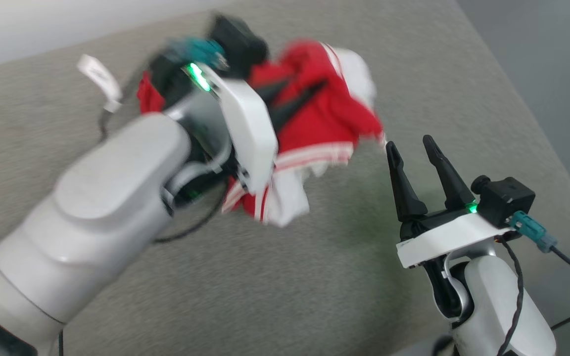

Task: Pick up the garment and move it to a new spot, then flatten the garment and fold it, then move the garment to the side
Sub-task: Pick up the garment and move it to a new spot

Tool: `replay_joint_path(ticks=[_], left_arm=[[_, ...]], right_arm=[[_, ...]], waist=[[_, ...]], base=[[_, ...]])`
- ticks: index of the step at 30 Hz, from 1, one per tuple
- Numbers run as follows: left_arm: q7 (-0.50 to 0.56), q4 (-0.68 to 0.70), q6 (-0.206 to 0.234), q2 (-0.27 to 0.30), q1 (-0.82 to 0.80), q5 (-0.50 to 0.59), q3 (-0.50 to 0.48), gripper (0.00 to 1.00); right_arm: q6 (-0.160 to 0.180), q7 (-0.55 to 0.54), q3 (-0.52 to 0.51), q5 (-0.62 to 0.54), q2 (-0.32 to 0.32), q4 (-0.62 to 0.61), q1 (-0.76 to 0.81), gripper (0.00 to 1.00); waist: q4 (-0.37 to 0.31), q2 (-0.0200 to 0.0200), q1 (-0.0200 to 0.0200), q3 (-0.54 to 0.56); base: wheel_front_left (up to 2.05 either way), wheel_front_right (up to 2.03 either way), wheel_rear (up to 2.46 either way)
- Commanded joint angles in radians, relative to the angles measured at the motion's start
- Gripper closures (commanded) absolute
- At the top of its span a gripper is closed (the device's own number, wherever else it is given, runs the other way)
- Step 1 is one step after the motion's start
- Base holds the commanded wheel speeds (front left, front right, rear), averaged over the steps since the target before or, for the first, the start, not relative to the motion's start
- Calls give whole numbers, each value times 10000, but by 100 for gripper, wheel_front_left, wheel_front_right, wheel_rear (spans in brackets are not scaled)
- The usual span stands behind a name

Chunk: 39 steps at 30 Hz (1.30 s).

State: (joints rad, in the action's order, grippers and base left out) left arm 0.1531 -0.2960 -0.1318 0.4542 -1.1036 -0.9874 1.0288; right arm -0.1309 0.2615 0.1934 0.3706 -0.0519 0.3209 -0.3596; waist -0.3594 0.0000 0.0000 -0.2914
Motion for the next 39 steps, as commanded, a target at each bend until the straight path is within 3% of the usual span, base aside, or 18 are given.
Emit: replay_joint_path(ticks=[1, 10, 21, 22, 23, 24, 25, 27, 31, 39], left_arm=[[61, -125, 31, 38, 21, -120, 203, 100], [697, -1553, 29, 438, 151, -553, 2134, 100], [2050, -2476, 30, 1131, 850, 616, 2556, 100], [1970, -2544, 30, 1128, 848, 535, 2561, 90], [1887, -2560, 30, 1071, 813, 504, 2561, 71], [1792, -2542, 30, 1030, 742, 548, 2557, 64], [1675, -2511, 30, 1004, 646, 625, 2545, 50], [1342, -2431, 32, 907, 419, 785, 2523, 0], [575, -2239, 30, 685, 286, 474, 2520, 0], [-2165, -2045, 30, 483, 913, -1480, 1857, 0]], right_arm=[[3, 51, 11, 102, 11, -80, 4, 0], [3, 51, 53, 792, 16, -412, 287, 0], [3, 51, 57, 927, 10, -488, 513, 0], [3, 51, 62, 909, 8, -492, 462, 0], [3, 51, 23, 881, 4, -497, 431, 0], [3, 51, 15, 852, 8, -505, 397, 0], [3, 51, -9, 837, 16, -514, 376, 0], [3, 51, -121, 709, 7, -478, 348, 0], [3, 51, -322, 409, 8, -388, 290, 0], [3, 51, -904, -703, -3, 19, 350, 0]], waist=[[-550, 0, 0, -348], [-1834, 0, 0, -730], [-2211, 0, 0, -786], [-2197, 0, 0, -775], [-2130, 0, 0, -756], [-2041, 0, 0, -735], [-1934, 0, 0, -712], [-1665, 0, 0, -624], [-1140, 0, 0, -421], [507, 0, 0, 399]], base=[[0, 0, 0], [0, 0, 0], [0, 0, 0], [0, 0, 0], [0, 0, 0], [0, 0, 0], [0, 0, 0], [0, 0, 0], [0, 0, 0], [0, 0, 0]])
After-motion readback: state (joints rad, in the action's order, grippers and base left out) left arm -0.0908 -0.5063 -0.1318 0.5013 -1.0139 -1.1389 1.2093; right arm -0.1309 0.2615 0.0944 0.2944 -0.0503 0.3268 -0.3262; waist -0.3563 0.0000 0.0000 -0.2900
